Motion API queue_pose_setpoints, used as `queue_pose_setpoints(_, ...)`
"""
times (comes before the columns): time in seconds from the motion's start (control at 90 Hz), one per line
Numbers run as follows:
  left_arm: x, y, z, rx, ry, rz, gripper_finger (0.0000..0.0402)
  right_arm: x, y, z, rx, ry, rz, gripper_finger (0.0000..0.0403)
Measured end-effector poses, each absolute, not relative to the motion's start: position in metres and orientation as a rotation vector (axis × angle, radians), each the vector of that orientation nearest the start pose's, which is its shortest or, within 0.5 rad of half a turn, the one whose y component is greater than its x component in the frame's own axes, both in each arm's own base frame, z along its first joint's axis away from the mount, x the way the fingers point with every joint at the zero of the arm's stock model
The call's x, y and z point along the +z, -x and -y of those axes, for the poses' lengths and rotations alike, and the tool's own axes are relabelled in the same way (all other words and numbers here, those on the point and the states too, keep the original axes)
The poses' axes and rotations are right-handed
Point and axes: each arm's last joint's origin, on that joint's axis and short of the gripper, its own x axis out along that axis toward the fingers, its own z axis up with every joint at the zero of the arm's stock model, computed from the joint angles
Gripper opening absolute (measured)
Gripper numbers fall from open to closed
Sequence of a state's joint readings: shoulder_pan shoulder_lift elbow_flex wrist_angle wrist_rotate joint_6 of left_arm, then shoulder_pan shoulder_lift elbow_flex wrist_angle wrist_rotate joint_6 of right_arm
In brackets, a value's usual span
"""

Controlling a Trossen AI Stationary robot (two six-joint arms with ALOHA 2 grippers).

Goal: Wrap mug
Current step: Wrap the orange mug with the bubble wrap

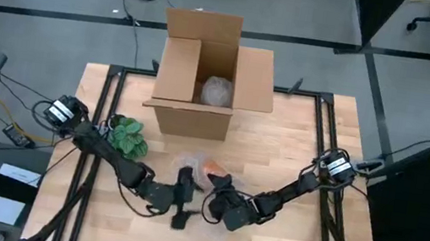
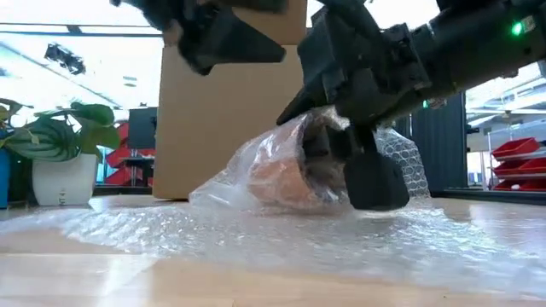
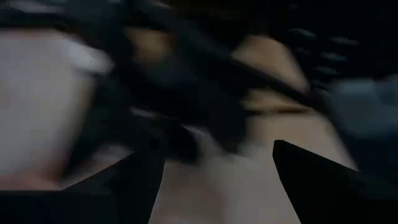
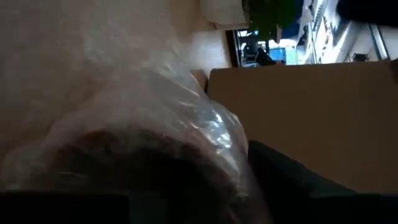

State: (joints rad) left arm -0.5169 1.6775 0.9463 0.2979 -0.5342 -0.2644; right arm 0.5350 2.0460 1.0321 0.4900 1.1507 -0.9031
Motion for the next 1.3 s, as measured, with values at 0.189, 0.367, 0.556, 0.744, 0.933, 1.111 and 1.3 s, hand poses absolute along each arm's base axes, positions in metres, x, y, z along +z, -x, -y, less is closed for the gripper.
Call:
queue_pose_setpoints(0.189, 0.199, -0.332, 0.140, 0.232, 0.053, -0.331, 0.0284, 0.135, -0.348, -0.176, -0.453, 1.246, -0.608, 0.0145)
queue_pose_setpoints(0.367, 0.182, -0.344, 0.136, 0.261, 0.078, -0.322, 0.0284, 0.133, -0.344, -0.180, -0.437, 1.191, -0.588, 0.0156)
queue_pose_setpoints(0.556, 0.167, -0.345, 0.135, 0.269, 0.054, -0.379, 0.0284, 0.127, -0.335, -0.186, -0.442, 1.103, -0.598, 0.0172)
queue_pose_setpoints(0.744, 0.161, -0.339, 0.138, 0.278, 0.047, -0.450, 0.0284, 0.126, -0.324, -0.204, -0.436, 1.007, -0.543, 0.0183)
queue_pose_setpoints(0.933, 0.159, -0.334, 0.145, 0.268, 0.019, -0.477, 0.0284, 0.125, -0.306, -0.224, -0.443, 1.013, -0.514, 0.0183)
queue_pose_setpoints(1.111, 0.157, -0.329, 0.151, 0.259, -0.003, -0.498, 0.0284, 0.125, -0.289, -0.240, -0.534, 0.933, -0.441, 0.0182)
queue_pose_setpoints(1.3, 0.152, -0.319, 0.160, 0.247, -0.042, -0.562, 0.0284, 0.117, -0.274, -0.235, -0.629, 0.620, -0.325, 0.0183)
